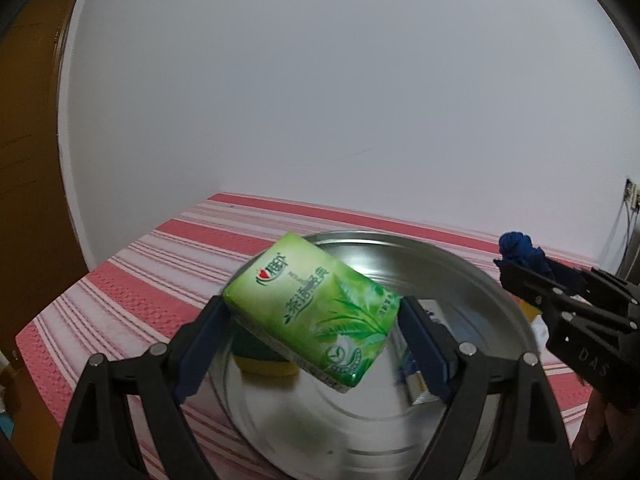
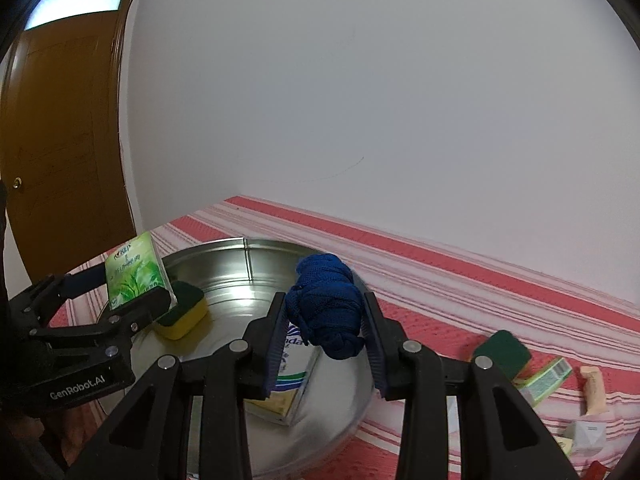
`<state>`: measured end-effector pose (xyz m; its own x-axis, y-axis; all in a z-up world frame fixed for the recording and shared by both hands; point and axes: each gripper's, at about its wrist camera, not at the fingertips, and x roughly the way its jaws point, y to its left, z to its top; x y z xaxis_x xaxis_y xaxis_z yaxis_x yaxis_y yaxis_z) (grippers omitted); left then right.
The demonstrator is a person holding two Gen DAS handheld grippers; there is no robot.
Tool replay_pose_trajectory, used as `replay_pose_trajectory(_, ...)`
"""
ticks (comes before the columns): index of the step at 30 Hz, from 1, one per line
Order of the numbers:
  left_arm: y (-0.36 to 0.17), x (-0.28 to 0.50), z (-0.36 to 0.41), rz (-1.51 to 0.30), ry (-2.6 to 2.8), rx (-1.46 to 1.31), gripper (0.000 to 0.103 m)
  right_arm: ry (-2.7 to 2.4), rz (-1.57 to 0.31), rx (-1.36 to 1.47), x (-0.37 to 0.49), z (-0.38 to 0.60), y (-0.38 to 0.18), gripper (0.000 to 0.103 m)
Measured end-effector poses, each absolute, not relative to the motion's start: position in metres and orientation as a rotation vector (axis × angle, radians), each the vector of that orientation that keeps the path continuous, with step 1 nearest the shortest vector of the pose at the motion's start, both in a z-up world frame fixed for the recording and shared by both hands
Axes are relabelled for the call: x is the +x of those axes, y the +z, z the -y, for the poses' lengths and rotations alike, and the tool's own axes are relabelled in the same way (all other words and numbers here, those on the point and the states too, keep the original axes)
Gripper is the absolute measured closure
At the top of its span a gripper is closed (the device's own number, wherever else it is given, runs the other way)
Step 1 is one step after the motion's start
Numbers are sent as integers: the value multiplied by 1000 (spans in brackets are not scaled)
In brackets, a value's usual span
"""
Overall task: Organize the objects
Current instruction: 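Carry the green tissue pack in the left gripper and blue cloth in the right gripper over the tin, then open both grippers to drop the green pack and blue cloth into the tin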
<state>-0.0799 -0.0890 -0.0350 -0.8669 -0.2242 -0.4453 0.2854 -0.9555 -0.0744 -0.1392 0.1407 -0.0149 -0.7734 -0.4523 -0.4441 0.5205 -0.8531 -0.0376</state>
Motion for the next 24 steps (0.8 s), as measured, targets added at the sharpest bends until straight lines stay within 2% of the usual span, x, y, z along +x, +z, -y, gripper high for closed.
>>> replay_pose_trajectory(16, -41, -84, 88, -172, -2735, 666, 16, -2501, -202, 660, -156, -141, -30, 64)
replay_pose_trajectory(17, -41, -85, 88, -172, -2732, 667, 15, -2502, -206, 669, -157, -138, -33, 62)
replay_pose_trajectory(19, -41, -84, 87, -172, -2727, 669, 14, -2526, -210, 672, -160, -137, -35, 52)
replay_pose_trajectory(20, -41, -83, 87, -171, -2724, 667, 11, -2541, -197, 671, -160, -140, -36, 41)
replay_pose_trajectory(21, -42, -82, 89, -170, -2720, 663, 9, -2549, -184, 668, -160, -142, -35, 35)
replay_pose_trajectory(23, -41, -81, 90, -174, -2714, 642, 2, -2572, -179, 663, -160, -146, -33, 33)
replay_pose_trajectory(24, -41, -81, 91, -176, -2713, 634, 1, -2585, -182, 663, -160, -148, -32, 32)
